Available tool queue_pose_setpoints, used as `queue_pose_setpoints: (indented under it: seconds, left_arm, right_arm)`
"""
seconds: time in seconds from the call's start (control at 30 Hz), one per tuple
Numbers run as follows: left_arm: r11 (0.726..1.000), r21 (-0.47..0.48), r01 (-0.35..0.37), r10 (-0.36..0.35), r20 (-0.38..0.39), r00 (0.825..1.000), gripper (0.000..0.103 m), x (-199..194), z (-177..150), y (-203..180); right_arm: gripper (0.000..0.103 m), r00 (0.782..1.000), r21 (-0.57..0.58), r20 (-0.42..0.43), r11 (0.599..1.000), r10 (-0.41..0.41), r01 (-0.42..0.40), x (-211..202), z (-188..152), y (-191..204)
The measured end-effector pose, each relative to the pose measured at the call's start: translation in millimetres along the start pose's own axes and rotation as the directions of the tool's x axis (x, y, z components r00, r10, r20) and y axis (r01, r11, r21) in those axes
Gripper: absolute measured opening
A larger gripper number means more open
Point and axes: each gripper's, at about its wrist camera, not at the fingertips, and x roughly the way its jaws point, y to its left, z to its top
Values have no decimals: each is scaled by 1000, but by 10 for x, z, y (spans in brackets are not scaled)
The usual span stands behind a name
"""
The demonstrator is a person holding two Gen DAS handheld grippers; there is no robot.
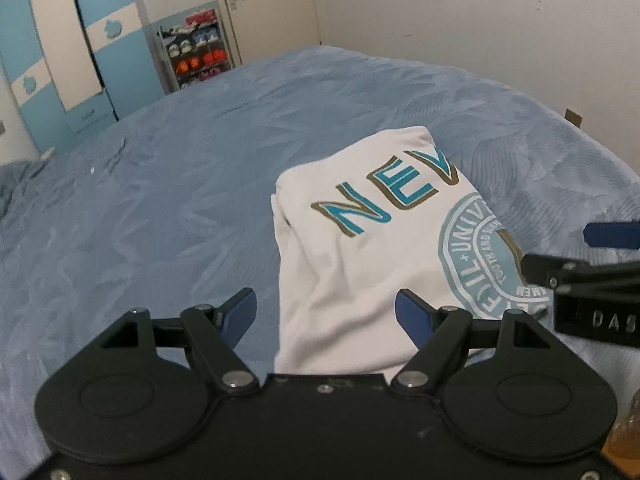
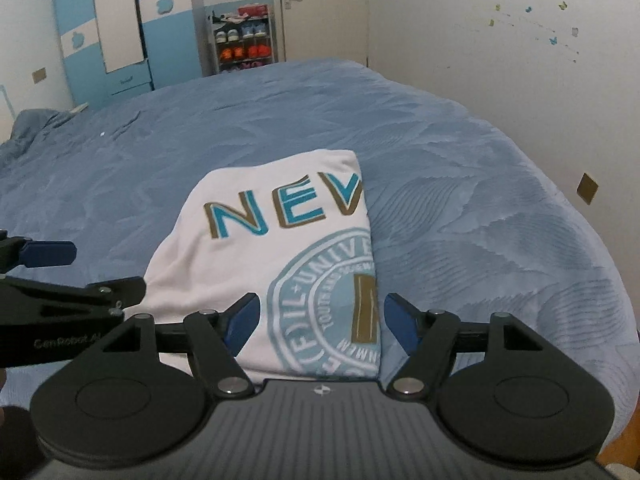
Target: Fold small clothes
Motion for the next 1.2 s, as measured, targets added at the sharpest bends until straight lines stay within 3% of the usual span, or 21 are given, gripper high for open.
queue_pose_setpoints:
  seconds: [0.47, 1.2]
  left_arm:
    - [997, -62, 36, -38, -30, 999, 79, -8, -100, 22]
    - [998, -51, 38, -39, -21, 999, 79, -26, -113, -33]
  right_arm:
    - [83, 999, -48, 10, 998, -44, 45, -54, -54, 109]
    - [83, 999, -42, 7, 998, -36, 37, -64, -78, 114]
